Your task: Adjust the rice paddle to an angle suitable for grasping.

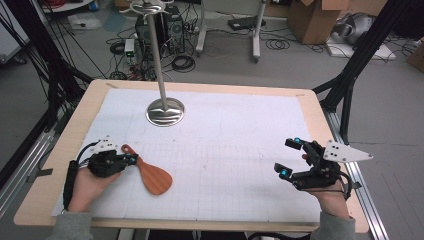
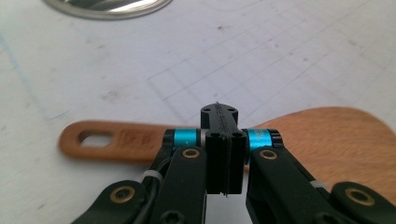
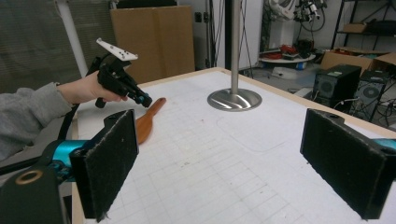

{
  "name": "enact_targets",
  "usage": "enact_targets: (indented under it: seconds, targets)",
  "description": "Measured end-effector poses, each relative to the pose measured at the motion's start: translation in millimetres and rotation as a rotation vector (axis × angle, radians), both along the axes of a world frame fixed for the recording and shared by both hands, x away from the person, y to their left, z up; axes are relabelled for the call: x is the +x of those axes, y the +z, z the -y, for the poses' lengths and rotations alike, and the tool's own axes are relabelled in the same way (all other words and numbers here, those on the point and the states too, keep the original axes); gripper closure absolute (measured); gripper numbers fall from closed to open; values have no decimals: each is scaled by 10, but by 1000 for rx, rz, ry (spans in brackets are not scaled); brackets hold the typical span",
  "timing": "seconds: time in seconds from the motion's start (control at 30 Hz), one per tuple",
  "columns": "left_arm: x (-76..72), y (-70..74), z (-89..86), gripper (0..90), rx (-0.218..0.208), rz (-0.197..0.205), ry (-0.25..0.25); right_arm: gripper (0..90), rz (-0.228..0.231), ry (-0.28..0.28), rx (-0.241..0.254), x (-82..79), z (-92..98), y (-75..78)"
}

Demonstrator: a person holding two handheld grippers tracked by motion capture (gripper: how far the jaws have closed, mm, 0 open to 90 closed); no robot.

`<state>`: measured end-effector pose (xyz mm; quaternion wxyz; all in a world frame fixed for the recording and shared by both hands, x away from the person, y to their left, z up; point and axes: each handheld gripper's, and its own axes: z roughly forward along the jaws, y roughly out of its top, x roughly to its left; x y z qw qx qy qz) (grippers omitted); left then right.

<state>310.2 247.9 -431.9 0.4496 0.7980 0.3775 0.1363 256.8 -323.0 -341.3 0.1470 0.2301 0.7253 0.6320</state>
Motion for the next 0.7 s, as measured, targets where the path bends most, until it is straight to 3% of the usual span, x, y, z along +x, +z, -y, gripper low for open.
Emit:
enact_targets:
  seconds: [0.27,0.53,0.7]
  targets:
    - [32,-3,347,895,0,-2,-79,102,9,3,-11,-32,15,-7]
    - [60,-61,708,895,53,-25,-160,103,-15,-4,-25,-71,57,-40]
    - [76,-112,821,895,103,-34,-174,103,-13,-9,-27,-97,83,-45]
